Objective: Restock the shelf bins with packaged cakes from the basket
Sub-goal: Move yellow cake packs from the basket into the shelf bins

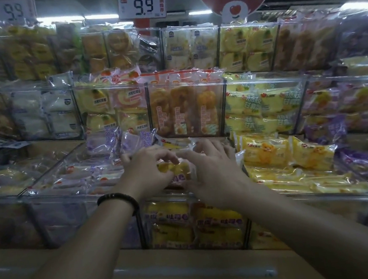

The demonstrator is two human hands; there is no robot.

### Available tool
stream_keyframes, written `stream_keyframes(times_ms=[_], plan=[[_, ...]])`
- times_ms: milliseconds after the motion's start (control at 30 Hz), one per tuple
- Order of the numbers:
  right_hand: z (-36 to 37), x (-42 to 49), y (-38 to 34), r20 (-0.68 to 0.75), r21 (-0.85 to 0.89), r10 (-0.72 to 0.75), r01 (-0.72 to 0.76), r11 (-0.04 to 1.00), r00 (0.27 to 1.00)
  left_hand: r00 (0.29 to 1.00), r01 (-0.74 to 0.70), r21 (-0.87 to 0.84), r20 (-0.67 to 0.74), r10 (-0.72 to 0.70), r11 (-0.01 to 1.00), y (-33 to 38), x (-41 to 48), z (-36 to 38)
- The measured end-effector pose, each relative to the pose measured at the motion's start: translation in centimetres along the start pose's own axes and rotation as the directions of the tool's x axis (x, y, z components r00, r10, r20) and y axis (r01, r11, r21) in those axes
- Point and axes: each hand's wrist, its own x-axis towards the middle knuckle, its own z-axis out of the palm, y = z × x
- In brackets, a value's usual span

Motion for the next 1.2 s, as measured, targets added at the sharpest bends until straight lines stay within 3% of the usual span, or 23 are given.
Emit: stream_keyframes(times_ms=[233,367,433,533,600,667,833,933,1000,1067,1133,1200], plan=[[-1.6,-9.0,2.1,-0.121,0.125,-0.014,0.029,0.992,0.993,0.985,-0.105,-0.037,-0.138,0.099,0.994,1.0,-0.9,-0.7],[-2.5,-14.4,3.8,-0.067,0.187,0.011,0.001,0.982,0.998,0.9,-0.278,-0.013,-0.352,0.256,0.96,2.4,-2.5,-0.1],[-2.2,-16.6,4.8,-0.026,0.245,0.032,-0.025,0.969,0.999,0.865,-0.37,-0.044,-0.38,0.327,0.928,4.9,-5.3,1.3],[-0.6,-19.8,6.1,0.048,0.308,0.086,-0.096,0.947,0.995,0.876,-0.456,-0.179,-0.263,0.405,0.872,8.7,-12.0,4.9],[1.1,-21.7,6.4,0.083,0.335,0.135,-0.156,0.929,0.987,0.91,-0.402,-0.292,-0.023,0.414,0.868,9.8,-16.4,7.8],[3.3,-23.7,6.4,0.189,0.354,0.178,-0.236,0.905,0.966,0.889,-0.288,-0.322,0.259,0.376,0.902,9.6,-20.0,11.0],[9.7,-28.5,7.0,0.486,0.324,0.284,-0.473,0.82,0.826,0.687,-0.051,-0.168,0.71,0.157,0.984,7.5,-24.6,17.5],[15.3,-33.7,7.8,0.593,0.248,0.378,-0.608,0.754,0.711,0.457,-0.021,0.051,0.889,-0.036,0.998,4.7,-26.3,20.5],[19.0,-37.7,8.4,0.673,0.123,0.468,-0.71,0.693,0.573,0.224,-0.05,0.17,0.962,-0.155,0.984,3.3,-27.0,21.5],[21.6,-40.2,8.6,0.806,-0.032,0.433,-0.7,0.714,0.404,0.039,0.031,0.265,0.963,-0.267,0.964,2.6,-27.2,21.6],[23.1,-41.1,8.5,0.914,-0.108,0.337,-0.664,0.74,0.227,-0.042,0.077,0.321,0.947,-0.319,0.944,2.5,-27.0,21.8],[24.2,-40.6,8.3,0.949,-0.166,0.295,-0.622,0.765,0.11,-0.028,0.061,0.305,0.952,-0.304,0.95,2.4,-26.9,22.5]])
